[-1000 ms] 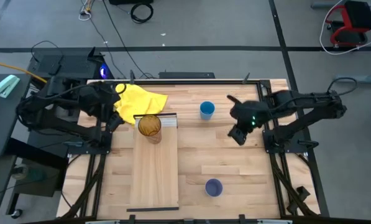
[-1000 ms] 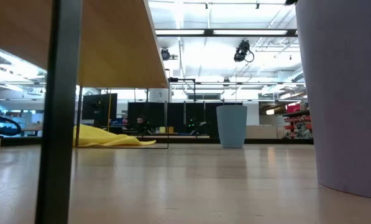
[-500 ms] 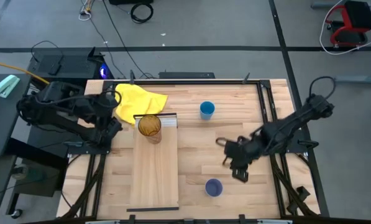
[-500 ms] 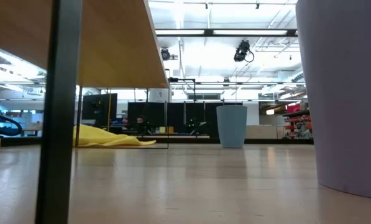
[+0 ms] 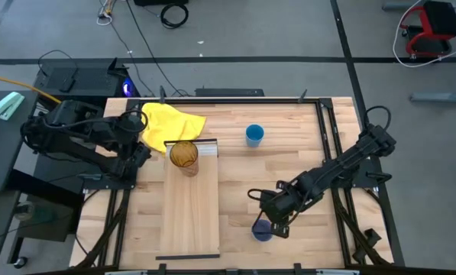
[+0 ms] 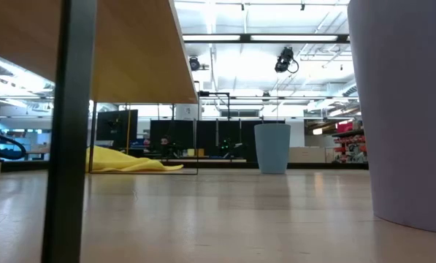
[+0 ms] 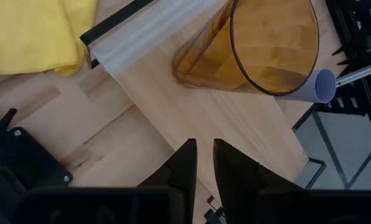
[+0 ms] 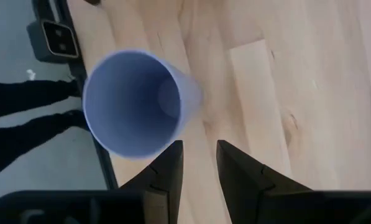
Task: Stack small to large cups/mugs on shelf
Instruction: Put the purple cup on the shelf
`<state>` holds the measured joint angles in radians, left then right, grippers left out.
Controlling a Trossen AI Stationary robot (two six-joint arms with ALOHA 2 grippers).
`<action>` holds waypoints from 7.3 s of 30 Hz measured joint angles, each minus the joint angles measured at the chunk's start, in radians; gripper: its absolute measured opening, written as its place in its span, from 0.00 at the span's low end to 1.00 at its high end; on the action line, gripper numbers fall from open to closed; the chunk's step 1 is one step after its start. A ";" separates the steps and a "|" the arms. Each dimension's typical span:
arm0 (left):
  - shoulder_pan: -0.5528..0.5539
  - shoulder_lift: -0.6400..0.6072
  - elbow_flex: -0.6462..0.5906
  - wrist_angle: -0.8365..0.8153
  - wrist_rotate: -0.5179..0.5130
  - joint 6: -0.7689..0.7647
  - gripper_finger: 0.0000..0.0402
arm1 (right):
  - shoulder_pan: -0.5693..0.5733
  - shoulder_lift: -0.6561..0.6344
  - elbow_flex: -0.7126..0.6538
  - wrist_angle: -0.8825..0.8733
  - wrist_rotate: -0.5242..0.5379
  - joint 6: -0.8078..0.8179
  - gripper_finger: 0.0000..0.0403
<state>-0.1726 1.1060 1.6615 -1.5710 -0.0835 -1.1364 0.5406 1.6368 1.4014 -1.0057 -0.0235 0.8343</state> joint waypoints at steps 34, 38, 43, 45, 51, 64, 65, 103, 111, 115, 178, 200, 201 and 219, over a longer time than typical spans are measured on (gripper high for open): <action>0.000 0.000 0.000 0.000 -0.002 0.006 0.15 | -0.002 0.121 0.000 0.088 -0.011 -0.023 0.26; 0.000 0.000 0.000 0.000 -0.002 0.004 0.15 | -0.002 0.122 0.000 0.087 -0.008 -0.017 0.26; 0.000 0.000 0.000 0.000 -0.002 0.004 0.16 | -0.003 0.139 0.000 0.087 -0.003 0.007 0.25; 0.000 0.000 0.000 0.000 -0.002 0.004 0.15 | -0.004 0.148 0.000 0.088 -0.003 0.014 0.22; 0.000 0.000 0.000 0.000 -0.002 0.004 0.14 | -0.014 0.162 0.000 0.085 0.000 0.026 0.10; 0.000 0.000 0.000 0.000 -0.002 0.007 0.13 | -0.078 0.159 0.054 0.017 0.007 -0.052 0.02; 0.000 0.000 0.000 0.000 -0.002 0.007 0.13 | -0.089 0.159 0.076 -0.016 0.007 -0.070 0.02; 0.366 0.009 0.000 0.046 -0.350 0.365 0.08 | -1.063 0.415 0.667 -0.054 0.021 -0.692 0.01; 0.478 0.074 0.000 0.102 -0.262 0.433 0.08 | -1.055 0.503 0.667 -0.014 -0.018 -0.788 0.01; 0.512 0.125 0.000 0.109 -0.227 0.472 0.08 | -1.040 0.518 0.667 0.002 -0.026 -0.822 0.01; 0.559 0.197 -0.001 0.214 -0.146 0.520 0.12 | -1.014 0.576 0.668 0.092 -0.116 -0.713 0.15; 0.849 0.360 0.001 0.357 0.299 0.891 0.16 | -1.036 0.337 0.746 -0.316 -0.134 -0.737 0.14; 0.861 0.379 0.001 0.370 0.321 0.892 0.17 | -1.036 0.313 0.746 -0.347 -0.128 -0.736 0.14; 0.725 0.635 0.000 0.691 0.321 0.676 0.22 | -0.936 -0.209 0.322 -0.415 0.044 -0.547 0.14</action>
<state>0.5523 1.7407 1.6615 -0.8799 0.2377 -0.4603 -0.3956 1.4278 1.7232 -1.4202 0.0202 0.2875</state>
